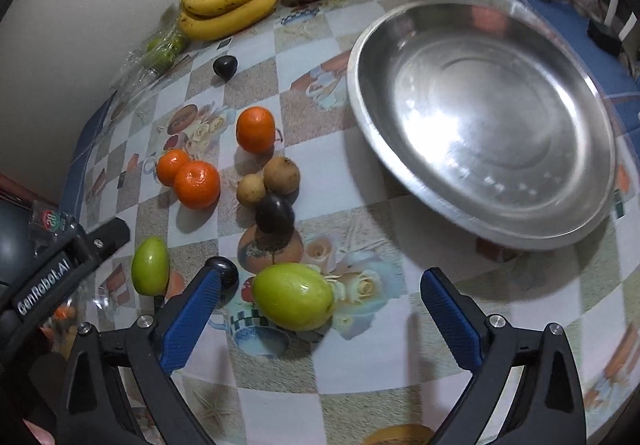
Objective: Organize fruits
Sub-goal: 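Grasp the large green fruit with the left tool while the right tool grasps the yellow-green fruit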
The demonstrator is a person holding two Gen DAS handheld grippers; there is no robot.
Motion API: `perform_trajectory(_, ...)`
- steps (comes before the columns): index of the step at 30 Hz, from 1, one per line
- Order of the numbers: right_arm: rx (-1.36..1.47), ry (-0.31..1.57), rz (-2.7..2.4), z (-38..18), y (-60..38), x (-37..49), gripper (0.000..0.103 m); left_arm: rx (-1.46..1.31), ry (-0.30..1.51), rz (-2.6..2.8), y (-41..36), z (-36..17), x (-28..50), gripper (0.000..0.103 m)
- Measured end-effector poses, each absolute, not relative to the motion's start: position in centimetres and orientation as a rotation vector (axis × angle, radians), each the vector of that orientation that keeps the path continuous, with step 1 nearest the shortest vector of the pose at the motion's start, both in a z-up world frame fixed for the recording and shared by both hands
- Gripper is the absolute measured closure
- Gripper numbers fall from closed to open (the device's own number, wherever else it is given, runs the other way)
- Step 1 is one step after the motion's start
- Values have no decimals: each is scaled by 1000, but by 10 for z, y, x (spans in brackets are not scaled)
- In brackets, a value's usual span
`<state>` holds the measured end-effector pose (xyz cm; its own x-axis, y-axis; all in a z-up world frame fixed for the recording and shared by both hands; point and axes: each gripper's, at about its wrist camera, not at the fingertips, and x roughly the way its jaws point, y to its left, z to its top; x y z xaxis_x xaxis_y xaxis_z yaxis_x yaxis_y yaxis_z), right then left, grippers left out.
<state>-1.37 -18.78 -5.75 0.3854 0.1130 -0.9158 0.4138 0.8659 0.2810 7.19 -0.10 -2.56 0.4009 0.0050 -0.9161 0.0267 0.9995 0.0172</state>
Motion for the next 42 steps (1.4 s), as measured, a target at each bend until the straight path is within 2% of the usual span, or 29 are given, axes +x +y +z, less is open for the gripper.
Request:
perform_trajectory(6,513,1229,-189,-64,-182,-7,3,31,1133,-32,-1,-22,75,0)
perform_trajectory(15,494,1231,-181,-64,-176,-4,3,8,1201,-63,-5,-41,79,0)
perform_trajectory(24,468,1286,-154,-73,-171,3,3,-38,1312,-44,1,-66,88,16)
perform_trajectory(31,430,1299,-152,-75,-167,5,3,-47,1331,-35,0,-72,92,30)
perform_trajectory(42,305,1323,-186,-78,-159,9,3,-41,1358,-27,0,-85,95,30)
